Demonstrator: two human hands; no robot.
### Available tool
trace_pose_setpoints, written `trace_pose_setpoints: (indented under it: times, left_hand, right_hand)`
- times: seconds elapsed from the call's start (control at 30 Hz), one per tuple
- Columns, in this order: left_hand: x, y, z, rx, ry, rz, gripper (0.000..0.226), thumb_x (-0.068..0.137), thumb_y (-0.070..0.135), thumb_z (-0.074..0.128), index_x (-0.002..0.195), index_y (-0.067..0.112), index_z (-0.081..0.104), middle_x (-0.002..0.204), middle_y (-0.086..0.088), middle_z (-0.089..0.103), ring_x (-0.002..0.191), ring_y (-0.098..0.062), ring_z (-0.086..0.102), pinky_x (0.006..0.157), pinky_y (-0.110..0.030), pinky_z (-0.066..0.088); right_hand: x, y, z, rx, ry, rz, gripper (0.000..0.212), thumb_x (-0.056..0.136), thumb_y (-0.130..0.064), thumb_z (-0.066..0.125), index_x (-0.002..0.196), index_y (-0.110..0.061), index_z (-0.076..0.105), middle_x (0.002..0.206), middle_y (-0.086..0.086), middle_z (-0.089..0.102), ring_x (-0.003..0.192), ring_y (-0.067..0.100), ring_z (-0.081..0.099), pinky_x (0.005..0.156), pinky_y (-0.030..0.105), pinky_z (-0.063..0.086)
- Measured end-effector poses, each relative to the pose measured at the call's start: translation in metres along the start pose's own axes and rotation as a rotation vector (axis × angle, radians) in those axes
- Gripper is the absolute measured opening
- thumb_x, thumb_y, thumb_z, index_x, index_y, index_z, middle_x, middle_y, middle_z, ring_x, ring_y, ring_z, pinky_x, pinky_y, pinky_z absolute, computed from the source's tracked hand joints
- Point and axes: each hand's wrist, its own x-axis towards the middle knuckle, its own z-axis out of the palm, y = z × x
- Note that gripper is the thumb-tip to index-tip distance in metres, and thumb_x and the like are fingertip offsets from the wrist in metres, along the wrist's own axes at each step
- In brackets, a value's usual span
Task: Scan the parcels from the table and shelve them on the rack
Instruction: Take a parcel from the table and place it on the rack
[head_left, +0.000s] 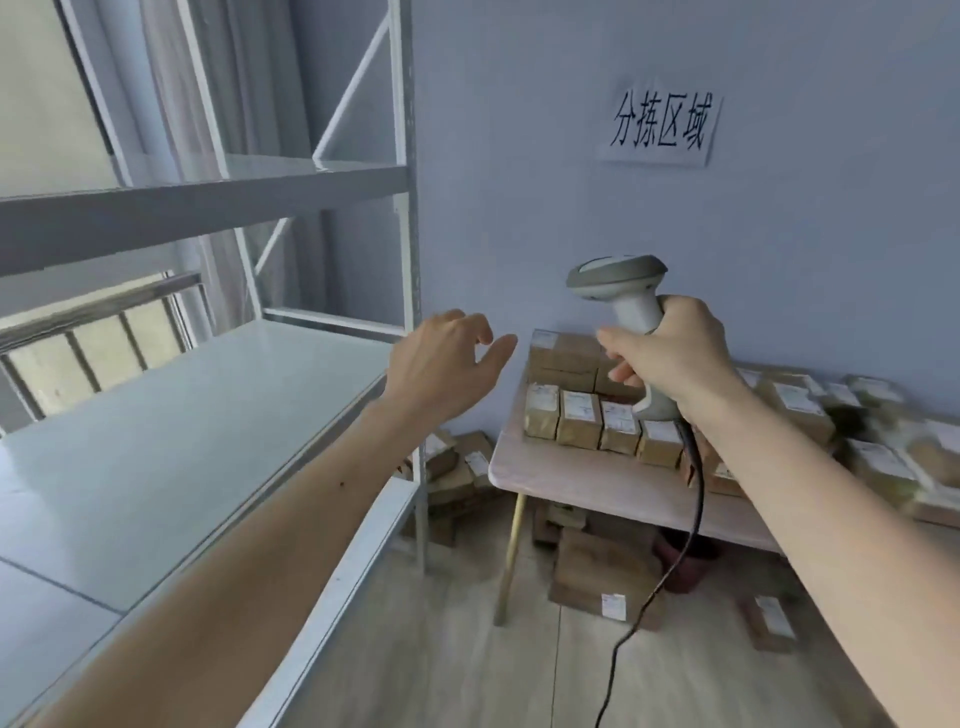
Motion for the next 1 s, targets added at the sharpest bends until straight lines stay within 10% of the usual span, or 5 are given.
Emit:
trace_pose_setpoints:
  times: [0.2,0.47,0.6,1.0]
  left_hand:
    - [0.066,0.031,0.108,-0.089,-0.136,0.066,0.040,0.100,0.052,0.045,0.106,0.022,0.071,0.109,0.003,0.065,0.094,-0.023,0.064,0.062,-0.029,0.037]
    - [0.158,0.057,0.240,-0.169,-0.313,0.168,0.036,0.100,0.052,0.046,0.106,0.025,0.070,0.112,0.004,0.066,0.102,-0.021,0.063,0.067,-0.032,0.045]
    - [0.196,0.078,0.294,-0.172,-0.371,0.257,0.039,0.100,0.052,0.046,0.105,0.022,0.071,0.111,0.004,0.068,0.101,-0.019,0.064,0.063,-0.030,0.044]
    - [0.249,0.206,0.440,-0.159,-0.567,0.432,0.038,0.100,0.052,0.046,0.106,0.021,0.068,0.106,0.003,0.068,0.092,-0.020,0.065,0.060,-0.029,0.048]
  right_hand:
    - [0.060,0.087,-0.024,-0.036,0.092,0.161,0.020,0.084,-0.022,0.072,0.095,-0.008,0.065,0.081,0.013,0.075,0.052,0.012,0.071,0.064,0.040,0.062]
    - [0.135,0.176,-0.049,-0.129,0.252,0.353,0.015,0.087,-0.021,0.071,0.092,-0.008,0.066,0.070,0.007,0.072,0.043,0.003,0.064,0.041,0.017,0.050]
    - [0.167,0.216,-0.067,-0.146,0.338,0.423,0.014,0.086,-0.024,0.071,0.092,-0.012,0.066,0.075,0.007,0.074,0.056,0.013,0.072,0.065,0.039,0.064]
    - [0.210,0.350,-0.172,-0.208,0.510,0.621,0.009,0.087,-0.020,0.071,0.090,-0.014,0.067,0.074,0.001,0.072,0.056,0.013,0.072,0.070,0.041,0.063]
